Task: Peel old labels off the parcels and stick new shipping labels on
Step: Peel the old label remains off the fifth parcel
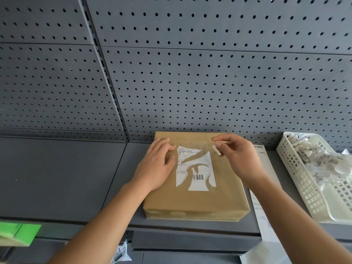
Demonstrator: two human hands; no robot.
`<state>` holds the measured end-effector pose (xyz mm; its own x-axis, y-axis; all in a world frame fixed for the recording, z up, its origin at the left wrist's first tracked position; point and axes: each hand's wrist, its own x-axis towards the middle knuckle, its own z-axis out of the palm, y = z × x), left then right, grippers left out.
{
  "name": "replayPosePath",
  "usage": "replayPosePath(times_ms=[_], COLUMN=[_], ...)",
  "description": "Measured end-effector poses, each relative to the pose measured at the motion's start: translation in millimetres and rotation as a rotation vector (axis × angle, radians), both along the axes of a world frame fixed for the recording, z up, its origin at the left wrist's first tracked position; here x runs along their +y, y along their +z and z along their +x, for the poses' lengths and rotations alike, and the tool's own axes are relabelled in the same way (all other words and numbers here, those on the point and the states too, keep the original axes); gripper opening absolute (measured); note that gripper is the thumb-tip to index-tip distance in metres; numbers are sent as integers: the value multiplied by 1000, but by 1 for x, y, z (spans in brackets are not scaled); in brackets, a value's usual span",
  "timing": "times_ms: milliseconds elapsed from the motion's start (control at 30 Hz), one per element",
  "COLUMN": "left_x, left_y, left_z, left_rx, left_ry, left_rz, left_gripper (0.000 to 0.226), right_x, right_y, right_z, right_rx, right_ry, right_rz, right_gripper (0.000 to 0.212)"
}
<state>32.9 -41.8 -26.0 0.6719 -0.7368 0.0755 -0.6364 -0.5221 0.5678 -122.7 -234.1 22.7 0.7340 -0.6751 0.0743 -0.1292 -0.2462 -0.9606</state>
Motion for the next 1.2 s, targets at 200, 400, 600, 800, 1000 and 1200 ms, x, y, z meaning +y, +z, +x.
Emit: replayPosePath(times_ms=[200, 400, 600, 800, 1000, 1200], left_x=[2, 2, 3, 5, 3, 2], left_y=[-2, -1, -2, -2, 0, 1], left_z=[1, 1, 2, 4, 4, 2], left_rx=[-4, 2, 1, 17, 16, 8], left_ry=[5, 2, -7, -14, -11, -15], left_rz=[2, -16, -37, -49, -46, -45], left_gripper=[37, 38, 37, 36, 39, 56], right_x=[-10, -34, -64, -92, -116, -133], right_y=[-1, 6, 11, 14, 18, 11], right_z=[-21, -64, -116, -156, -185, -192], right_rx=[31, 78, 141, 230, 300, 366], right_ry=[-50, -143, -330, -540, -688, -718], right_rz=[-47, -61, -165, -296, -442, -515], right_gripper=[11, 13, 16, 11, 11, 14])
